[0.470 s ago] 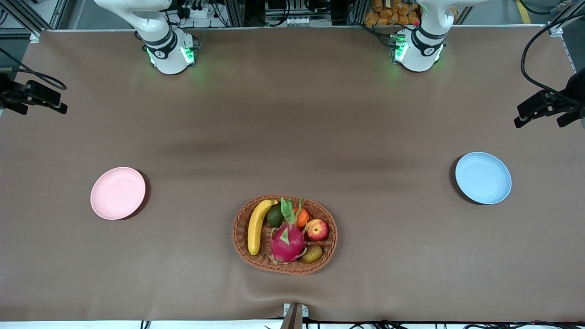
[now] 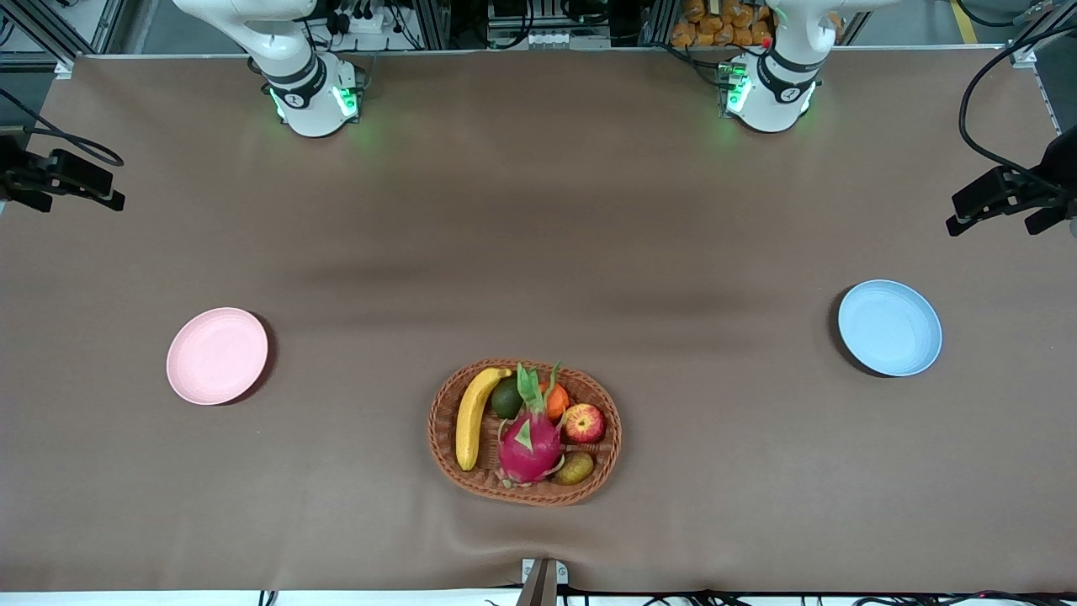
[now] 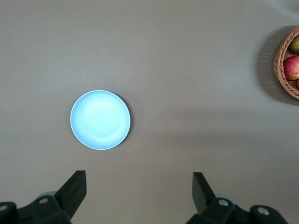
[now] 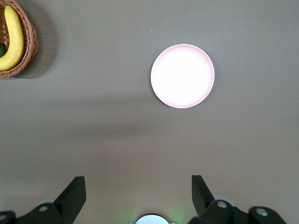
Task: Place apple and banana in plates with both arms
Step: 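Move the left gripper out toward the blue plate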
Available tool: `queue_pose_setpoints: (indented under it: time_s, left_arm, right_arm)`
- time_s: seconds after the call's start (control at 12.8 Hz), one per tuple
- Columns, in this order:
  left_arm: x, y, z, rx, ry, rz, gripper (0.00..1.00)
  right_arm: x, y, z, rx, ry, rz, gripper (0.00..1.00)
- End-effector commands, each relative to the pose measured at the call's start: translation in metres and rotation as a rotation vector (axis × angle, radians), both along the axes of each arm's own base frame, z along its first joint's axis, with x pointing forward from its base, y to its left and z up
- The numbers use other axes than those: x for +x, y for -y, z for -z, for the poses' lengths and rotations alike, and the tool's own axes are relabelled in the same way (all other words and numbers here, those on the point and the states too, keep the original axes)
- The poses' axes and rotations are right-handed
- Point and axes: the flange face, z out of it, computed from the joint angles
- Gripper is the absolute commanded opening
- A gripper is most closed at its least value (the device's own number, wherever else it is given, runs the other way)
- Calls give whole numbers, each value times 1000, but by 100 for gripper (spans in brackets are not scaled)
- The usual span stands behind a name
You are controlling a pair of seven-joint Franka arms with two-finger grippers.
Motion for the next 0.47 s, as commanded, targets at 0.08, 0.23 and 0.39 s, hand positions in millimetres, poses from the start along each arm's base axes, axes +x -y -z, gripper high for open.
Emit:
queue_pose_setpoints:
  time_s: [0.08,0.23,0.39]
  left_arm:
    - [9,10,16,-5,-42,40,100]
    - [18,31,34,-5,-70,74,100]
    - [29,46,51,-36,-85,91,100]
  right_arm:
    - [3,-8,10,3,-22,-10,100]
    - [0,1,10,7,-32,3,100]
    - [1,6,9,8,-27,2,100]
